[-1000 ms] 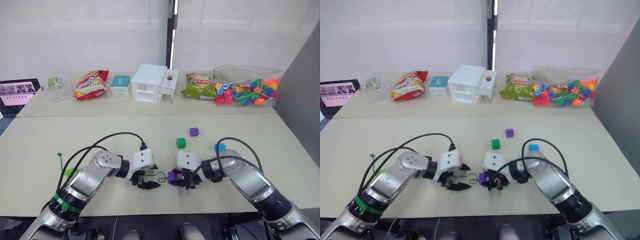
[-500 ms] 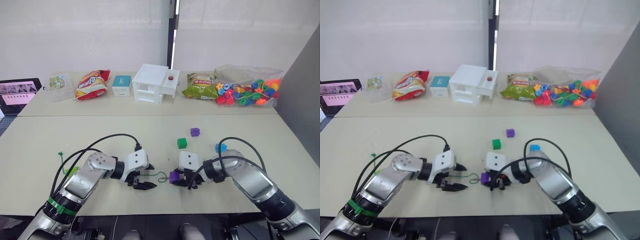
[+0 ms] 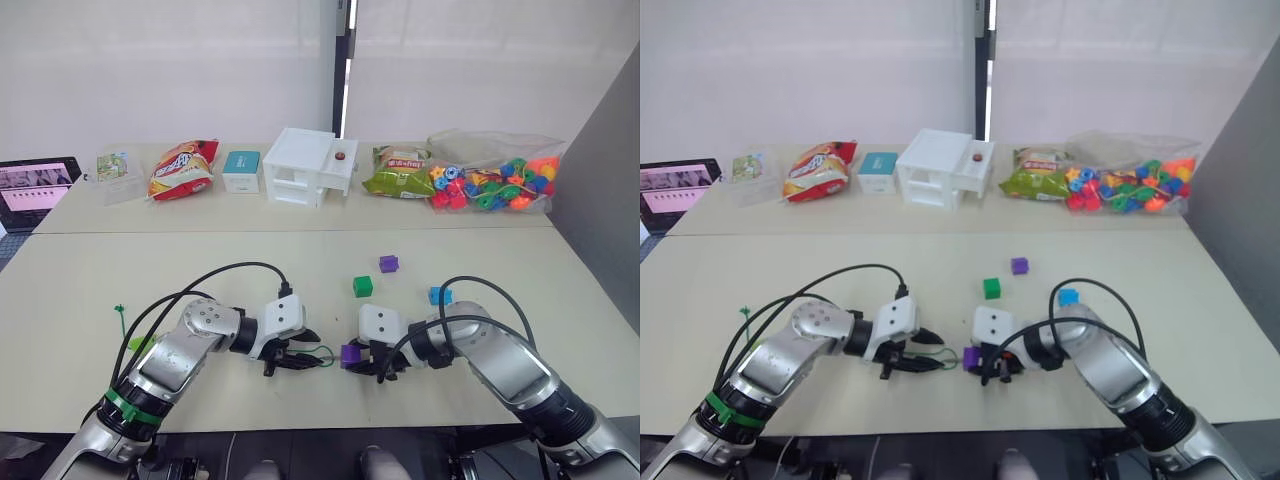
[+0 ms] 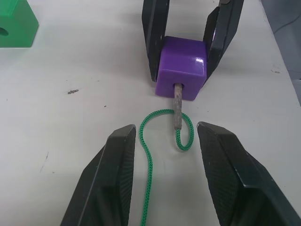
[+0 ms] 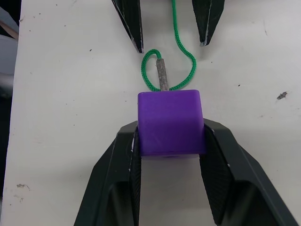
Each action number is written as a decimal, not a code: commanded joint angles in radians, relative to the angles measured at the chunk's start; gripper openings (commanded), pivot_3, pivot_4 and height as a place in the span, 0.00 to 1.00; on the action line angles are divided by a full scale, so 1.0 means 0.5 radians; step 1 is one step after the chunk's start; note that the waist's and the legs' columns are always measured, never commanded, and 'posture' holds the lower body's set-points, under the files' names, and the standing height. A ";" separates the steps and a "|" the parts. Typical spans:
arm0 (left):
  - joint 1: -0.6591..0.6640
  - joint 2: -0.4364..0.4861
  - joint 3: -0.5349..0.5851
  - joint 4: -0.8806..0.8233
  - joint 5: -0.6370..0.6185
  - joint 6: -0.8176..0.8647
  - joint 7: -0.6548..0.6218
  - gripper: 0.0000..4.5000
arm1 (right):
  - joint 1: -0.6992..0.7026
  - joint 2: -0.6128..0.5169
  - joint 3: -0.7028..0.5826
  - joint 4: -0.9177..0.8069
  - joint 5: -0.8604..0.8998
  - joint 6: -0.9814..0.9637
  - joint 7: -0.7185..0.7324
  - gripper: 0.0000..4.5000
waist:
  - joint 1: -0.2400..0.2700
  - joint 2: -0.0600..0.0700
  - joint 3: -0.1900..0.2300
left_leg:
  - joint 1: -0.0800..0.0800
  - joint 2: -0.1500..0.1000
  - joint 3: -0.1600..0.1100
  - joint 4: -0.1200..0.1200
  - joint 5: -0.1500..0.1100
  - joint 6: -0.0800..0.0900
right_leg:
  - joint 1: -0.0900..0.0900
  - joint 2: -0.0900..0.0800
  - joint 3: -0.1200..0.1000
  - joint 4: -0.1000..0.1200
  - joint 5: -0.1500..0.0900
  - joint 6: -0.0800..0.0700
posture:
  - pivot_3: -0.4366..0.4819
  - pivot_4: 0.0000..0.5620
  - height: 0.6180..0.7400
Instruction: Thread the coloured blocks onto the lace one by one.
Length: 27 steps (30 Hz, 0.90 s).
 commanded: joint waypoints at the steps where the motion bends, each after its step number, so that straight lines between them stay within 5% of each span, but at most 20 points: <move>1: -0.019 0.014 -0.020 -0.054 -0.009 -0.018 -0.034 0.48 | 0.013 0.002 -0.041 -0.070 0.037 0.018 -0.019 0.27 | 0.000 0.000 0.000 | 0.000 0.000 0.000 0.000 0.000 0.000 | 0.000 0.000 0.000 0.000 0.000 0.000 | 0.48 0.27 1.00; 16: 0.026 -0.094 -0.186 0.072 0.133 -0.076 0.048 0.48 | 0.023 -0.002 -0.055 -0.136 0.060 0.090 -0.055 0.27 | 0.004 0.000 0.000 | 0.001 0.000 0.000 0.000 0.000 0.000 | 0.002 0.000 0.000 -0.001 0.000 0.000 | 0.48 0.27 1.00; 23: 0.018 -0.103 -0.180 0.090 0.139 -0.084 0.053 0.01 | 0.014 -0.015 -0.053 -0.150 0.078 0.099 -0.061 0.27 | 0.005 0.000 0.000 | 0.002 0.000 0.000 0.000 0.000 0.000 | 0.003 0.000 0.000 -0.001 0.000 0.000 | 0.48 0.27 1.00; 27: 0.006 -0.107 -0.171 0.093 0.139 -0.085 0.063 0.01 | 0.011 -0.015 -0.049 -0.150 0.089 0.094 -0.066 0.27 | 0.004 0.000 0.000 | 0.002 0.000 0.000 0.000 0.000 0.000 | 0.003 0.000 0.000 -0.001 0.000 0.000 | 0.48 0.27 1.00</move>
